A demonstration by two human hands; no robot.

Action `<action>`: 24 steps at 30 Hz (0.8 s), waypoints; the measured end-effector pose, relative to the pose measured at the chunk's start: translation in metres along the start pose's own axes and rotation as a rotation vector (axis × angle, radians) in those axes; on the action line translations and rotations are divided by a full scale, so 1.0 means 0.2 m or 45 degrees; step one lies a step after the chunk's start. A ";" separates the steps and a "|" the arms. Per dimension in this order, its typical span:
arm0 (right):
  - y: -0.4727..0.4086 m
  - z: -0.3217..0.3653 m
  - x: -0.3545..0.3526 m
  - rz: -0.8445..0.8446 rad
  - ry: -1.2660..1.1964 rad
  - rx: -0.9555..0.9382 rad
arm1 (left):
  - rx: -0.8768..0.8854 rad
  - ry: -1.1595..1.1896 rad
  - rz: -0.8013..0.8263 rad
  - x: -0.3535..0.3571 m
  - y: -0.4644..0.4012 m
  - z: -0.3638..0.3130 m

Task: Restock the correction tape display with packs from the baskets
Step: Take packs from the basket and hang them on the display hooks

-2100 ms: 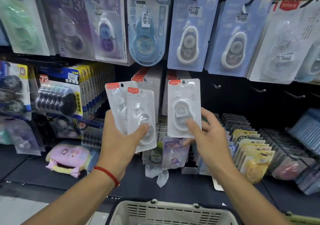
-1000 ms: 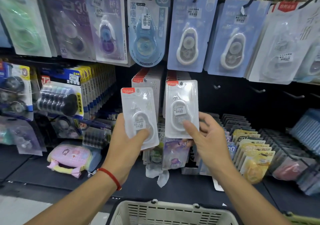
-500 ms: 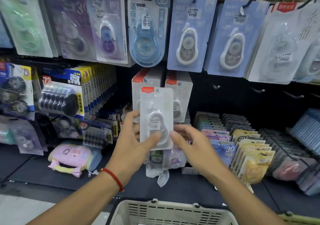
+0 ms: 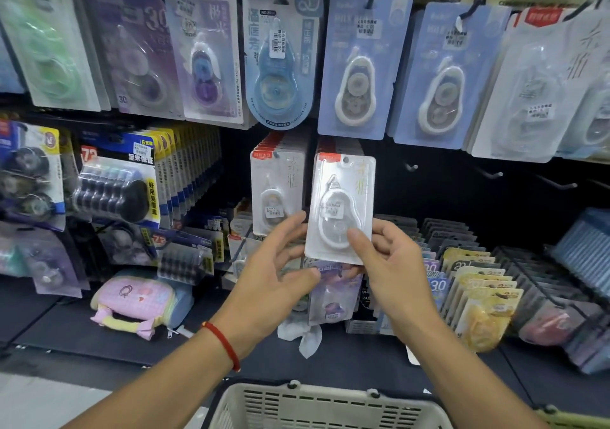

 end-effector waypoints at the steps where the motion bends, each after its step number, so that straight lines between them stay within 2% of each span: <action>1: 0.00 0.01 -0.01 0.001 -0.004 -0.007 | 0.004 0.001 0.003 0.00 0.00 0.00; 6: -0.01 0.04 -0.02 -0.016 0.009 -0.025 | 0.014 -0.033 0.038 0.00 -0.01 0.01; 8: -0.01 0.01 -0.01 -0.031 0.135 0.026 | -0.023 -0.108 0.039 -0.01 -0.02 0.01; 9: -0.01 -0.01 -0.02 -0.047 0.326 0.080 | -0.044 -0.198 0.034 -0.01 -0.02 0.02; 11: -0.01 -0.05 -0.03 -0.132 0.924 0.133 | -0.071 -0.530 -0.006 -0.04 -0.04 0.03; 13: -0.02 -0.02 0.00 -0.144 1.379 -0.119 | -0.019 -0.881 -0.077 -0.08 -0.07 0.03; 15: -0.06 -0.03 0.06 0.088 1.588 -0.315 | 0.026 -1.060 -0.104 -0.10 -0.11 0.05; 18: -0.15 -0.13 0.08 0.368 1.737 -0.145 | -0.039 -1.180 -0.050 -0.12 -0.17 0.11; 21: -0.16 -0.15 0.06 0.425 1.776 -0.088 | -0.058 -1.268 0.000 -0.13 -0.17 0.15; 24: -0.08 -0.11 0.03 0.396 1.602 -0.133 | -0.027 -1.260 0.003 -0.13 -0.12 0.15</action>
Point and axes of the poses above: each hand's wrist, its own y-axis away from the middle knuckle, its own x-axis out of the palm, z = x × y, the point moved 5 cm from there along -y, towards the middle knuckle, and after that the axes turned 15 degrees about z, right-handed, at the moved point
